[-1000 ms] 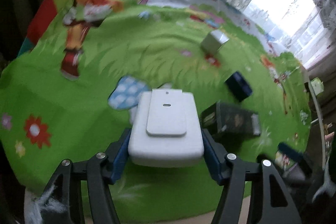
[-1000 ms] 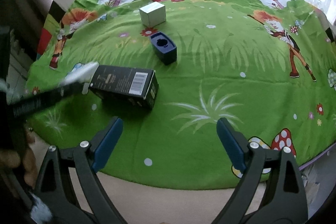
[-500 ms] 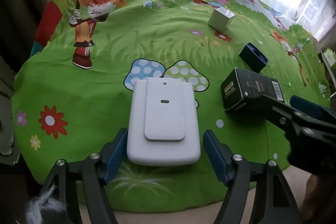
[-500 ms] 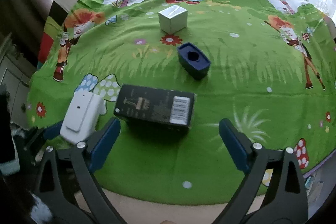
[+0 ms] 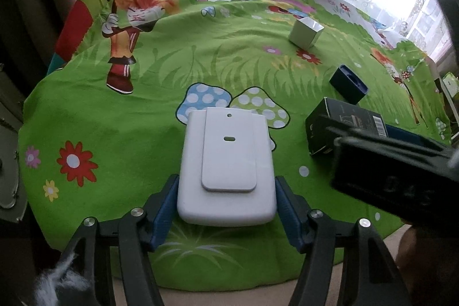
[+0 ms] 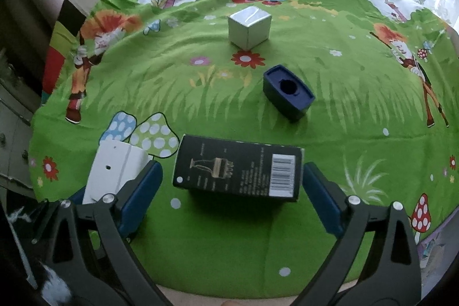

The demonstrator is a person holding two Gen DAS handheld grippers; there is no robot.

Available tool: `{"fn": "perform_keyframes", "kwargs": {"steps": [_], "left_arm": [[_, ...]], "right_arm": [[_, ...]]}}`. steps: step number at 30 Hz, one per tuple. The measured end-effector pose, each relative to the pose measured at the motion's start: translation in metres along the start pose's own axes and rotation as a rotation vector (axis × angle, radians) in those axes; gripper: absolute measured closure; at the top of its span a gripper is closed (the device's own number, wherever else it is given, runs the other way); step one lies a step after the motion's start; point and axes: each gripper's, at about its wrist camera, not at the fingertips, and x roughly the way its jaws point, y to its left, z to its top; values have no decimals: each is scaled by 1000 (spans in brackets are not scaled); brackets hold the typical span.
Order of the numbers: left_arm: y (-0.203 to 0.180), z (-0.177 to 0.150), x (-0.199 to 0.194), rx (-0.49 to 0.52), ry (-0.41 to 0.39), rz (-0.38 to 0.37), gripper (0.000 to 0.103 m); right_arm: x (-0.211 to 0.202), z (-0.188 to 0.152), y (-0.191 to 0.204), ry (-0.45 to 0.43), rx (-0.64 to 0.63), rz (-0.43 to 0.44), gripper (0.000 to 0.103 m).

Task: Organize rigid objects
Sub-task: 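Grasp the white plastic case with left gripper while right grasps black barcode box, then carry the white case and black box over the storage box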

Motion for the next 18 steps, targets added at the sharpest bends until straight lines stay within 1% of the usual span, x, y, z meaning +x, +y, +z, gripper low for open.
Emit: {"fn": "perform_keyframes", "kwargs": {"steps": [4,6,7,18], "left_arm": [[0,0,0,1,-3,2,38],[0,0,0,2,-4,4,38],[0,0,0,2,-5,4,38],[-2,0,1,10,-14,16,38]], "right_arm": [[10,-2,2,30,-13,-20,5],[11,-3,2,29,-23,-29,11],[11,-2,2,31,-29,-38,16],[3,-12,-5,6,-42,-34,16]]}}
